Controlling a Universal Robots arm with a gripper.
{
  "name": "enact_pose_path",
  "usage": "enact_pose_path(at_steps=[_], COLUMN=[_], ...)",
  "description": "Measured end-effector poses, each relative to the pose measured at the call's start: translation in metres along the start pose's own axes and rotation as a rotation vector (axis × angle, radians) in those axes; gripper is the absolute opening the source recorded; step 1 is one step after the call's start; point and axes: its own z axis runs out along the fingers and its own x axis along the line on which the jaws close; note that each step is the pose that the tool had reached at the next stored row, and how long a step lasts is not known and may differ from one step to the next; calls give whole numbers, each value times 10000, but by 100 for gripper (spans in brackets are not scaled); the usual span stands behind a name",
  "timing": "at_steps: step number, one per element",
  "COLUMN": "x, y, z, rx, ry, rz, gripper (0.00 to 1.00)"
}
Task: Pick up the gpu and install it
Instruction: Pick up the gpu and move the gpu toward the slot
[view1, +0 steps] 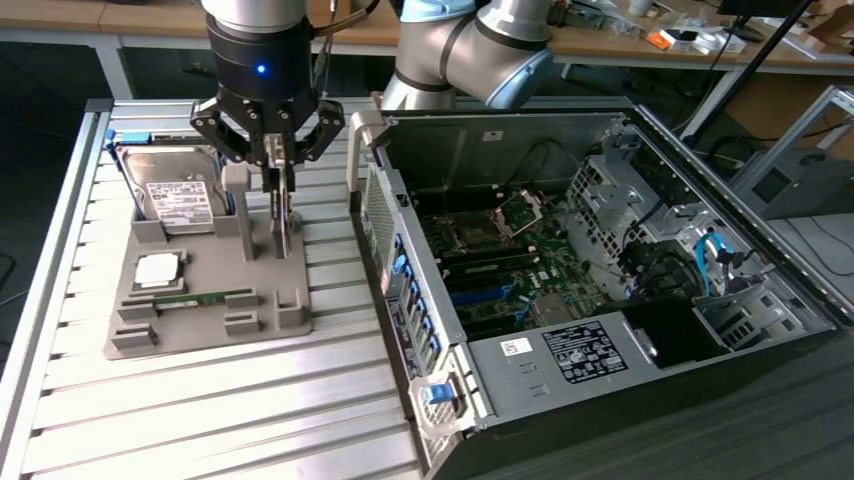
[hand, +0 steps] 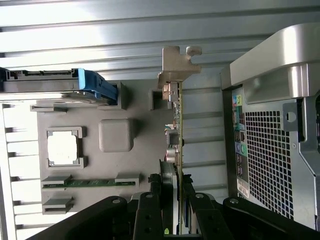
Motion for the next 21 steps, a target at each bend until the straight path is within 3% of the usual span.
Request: enact_pose_path(at_steps=[21], x=[-2], y=[3], z=[-94], rx=[-12], ry=[1], rz=[0], gripper=[27])
